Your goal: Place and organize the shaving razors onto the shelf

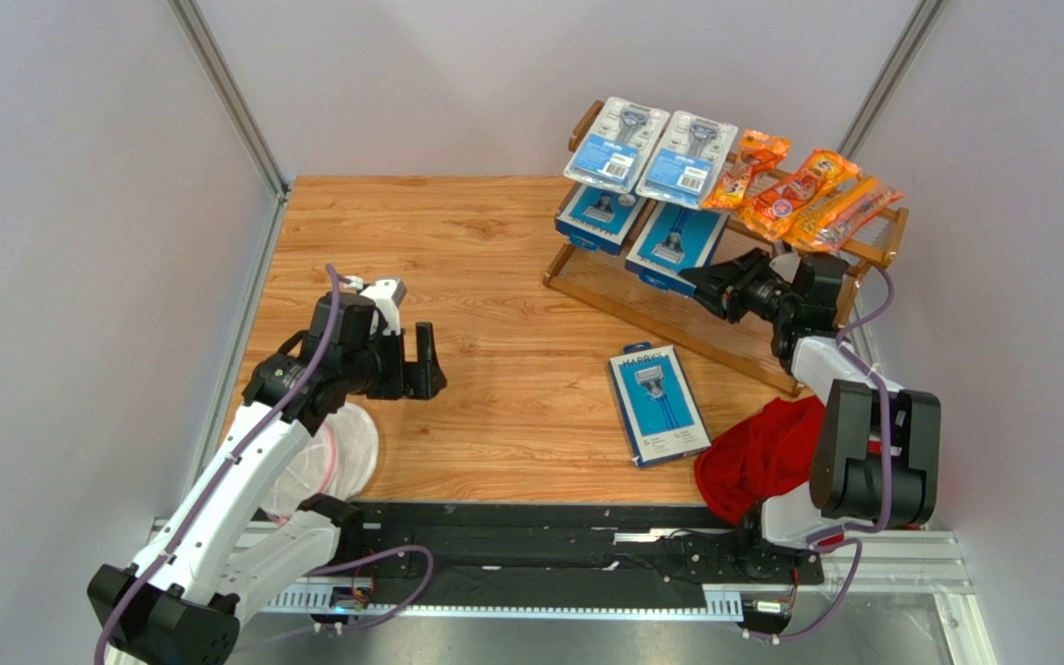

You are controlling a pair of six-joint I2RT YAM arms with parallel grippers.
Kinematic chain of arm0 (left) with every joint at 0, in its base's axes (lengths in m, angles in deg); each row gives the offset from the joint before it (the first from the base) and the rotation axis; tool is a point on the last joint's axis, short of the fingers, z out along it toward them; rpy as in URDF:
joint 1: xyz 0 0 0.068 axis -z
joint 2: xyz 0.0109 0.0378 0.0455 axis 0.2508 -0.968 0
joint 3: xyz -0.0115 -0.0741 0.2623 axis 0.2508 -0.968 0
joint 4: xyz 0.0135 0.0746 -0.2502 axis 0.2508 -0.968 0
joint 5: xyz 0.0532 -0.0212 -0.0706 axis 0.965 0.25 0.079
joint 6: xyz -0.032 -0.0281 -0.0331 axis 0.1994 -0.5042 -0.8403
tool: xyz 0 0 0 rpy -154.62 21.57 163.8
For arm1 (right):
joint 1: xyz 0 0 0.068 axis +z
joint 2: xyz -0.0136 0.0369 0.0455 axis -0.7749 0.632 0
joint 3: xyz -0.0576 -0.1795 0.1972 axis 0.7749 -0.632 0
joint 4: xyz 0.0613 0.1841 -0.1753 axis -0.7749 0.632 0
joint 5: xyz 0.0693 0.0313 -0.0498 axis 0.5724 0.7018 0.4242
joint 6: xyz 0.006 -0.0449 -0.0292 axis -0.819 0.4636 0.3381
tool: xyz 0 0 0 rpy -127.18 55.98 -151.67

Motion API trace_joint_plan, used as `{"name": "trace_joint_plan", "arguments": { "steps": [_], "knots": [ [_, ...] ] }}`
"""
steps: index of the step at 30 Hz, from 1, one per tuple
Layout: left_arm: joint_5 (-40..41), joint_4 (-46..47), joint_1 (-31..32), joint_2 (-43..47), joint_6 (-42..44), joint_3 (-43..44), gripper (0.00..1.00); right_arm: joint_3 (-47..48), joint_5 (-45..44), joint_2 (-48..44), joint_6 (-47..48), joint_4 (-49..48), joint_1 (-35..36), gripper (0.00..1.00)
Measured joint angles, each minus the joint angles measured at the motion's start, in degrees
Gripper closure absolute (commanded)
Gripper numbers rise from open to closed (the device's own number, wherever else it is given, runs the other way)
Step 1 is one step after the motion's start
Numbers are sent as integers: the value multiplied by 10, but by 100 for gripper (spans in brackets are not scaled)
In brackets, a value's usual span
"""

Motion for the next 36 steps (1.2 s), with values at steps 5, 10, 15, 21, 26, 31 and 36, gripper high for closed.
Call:
{"name": "trace_joint_plan", "arguments": {
  "steps": [5,10,15,21,26,31,36],
  "knots": [
    [-1,0,0,0,0,-3,5,18,-10,13,1,11,14,89],
    [-3,1,0,0,0,-3,6,23,-15,19,0,13,19,83],
    [-4,4,0,0,0,-4,6,24,-22,19,-1,13,19,67],
    [-5,4,0,0,0,-4,6,30,-35,19,-1,19,19,47],
    [-6,4,0,0,0,-5,6,32,-47,8,2,26,22,41],
    [-10,4,0,0,0,-5,6,31,-54,-4,5,34,23,32],
    [-14,4,0,0,0,-5,6,23,-58,-21,14,41,23,22]
  ]
}}
